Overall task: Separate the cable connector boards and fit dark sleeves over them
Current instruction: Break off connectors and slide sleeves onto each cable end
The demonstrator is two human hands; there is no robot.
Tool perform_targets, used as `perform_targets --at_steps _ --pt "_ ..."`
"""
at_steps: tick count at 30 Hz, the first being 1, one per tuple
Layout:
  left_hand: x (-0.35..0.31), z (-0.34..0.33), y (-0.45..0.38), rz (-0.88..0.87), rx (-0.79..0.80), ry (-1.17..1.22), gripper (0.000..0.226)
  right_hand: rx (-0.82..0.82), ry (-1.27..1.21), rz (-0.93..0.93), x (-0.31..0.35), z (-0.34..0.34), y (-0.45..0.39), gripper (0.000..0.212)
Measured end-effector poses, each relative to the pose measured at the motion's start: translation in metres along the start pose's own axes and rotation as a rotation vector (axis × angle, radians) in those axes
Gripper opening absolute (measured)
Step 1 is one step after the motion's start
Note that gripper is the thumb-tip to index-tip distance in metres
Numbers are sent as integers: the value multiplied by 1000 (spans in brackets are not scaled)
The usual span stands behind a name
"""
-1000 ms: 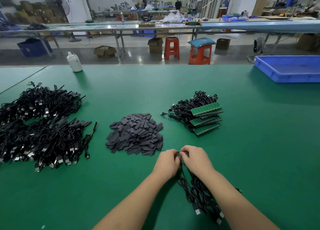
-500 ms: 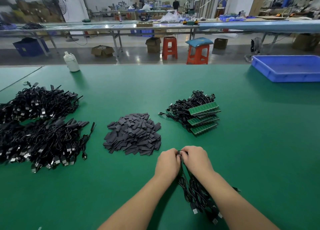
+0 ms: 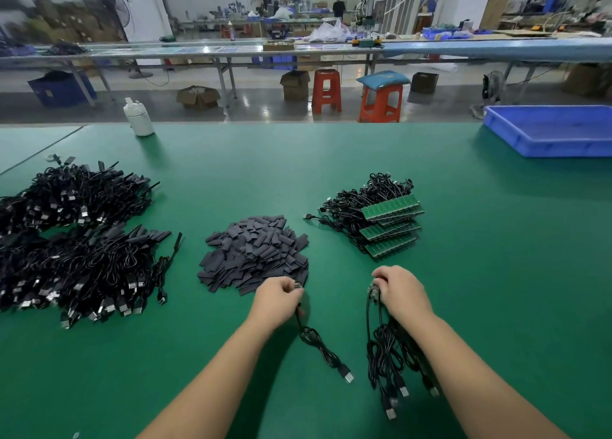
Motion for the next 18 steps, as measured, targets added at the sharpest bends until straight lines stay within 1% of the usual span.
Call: perform_targets --at_steps 1,3,4,5,6,7,8,10,12,13,14,16,18 --pt "3 5 -1 2 10 7 35 -6 57 14 3 -1 0 27" --pt "5 13 -3 -13 20 -17 28 -80 182 86 16 0 5 33" --pt "6 15 -4 -23 28 5 20 -128 187 132 27 0 9 32" --pt "6 16 -5 -31 39 54 11 -146 142 175 40 0 14 28" --pt "6 17 -5 -40 47 98 5 -119 39 201 52 -3 19 25" --pt "5 17 -5 -56 53 138 9 -47 -99 206 65 -9 24 24" --pt "3 17 -5 -75 56 169 11 66 -250 187 78 -19 30 24" --pt "-2 16 -4 -117 49 235 12 261 -582 113 98 -41 41 22" --pt "-4 14 -4 -145 47 311 13 396 -910 15 112 -61 51 21" --pt "-6 13 -3 -153 56 349 13 433 -1038 -20 116 -68 55 21" --pt "-6 11 -2 -158 67 377 14 438 -1115 -45 117 -72 58 20" --pt "-6 10 -1 -161 80 391 13 399 -1227 -108 117 -76 62 17" --pt "-3 11 -2 -155 62 349 12 364 -1338 -203 114 -82 63 17"
Point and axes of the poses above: each hand's wrist, its own y-axis away from the middle knuckle, its own z-axis out of the back of the hand, x = y × z, the point moved 7 cm from there along -y, towards the middle knuckle, and after that the axes turned 5 degrees about x, right-handed, at the moved point
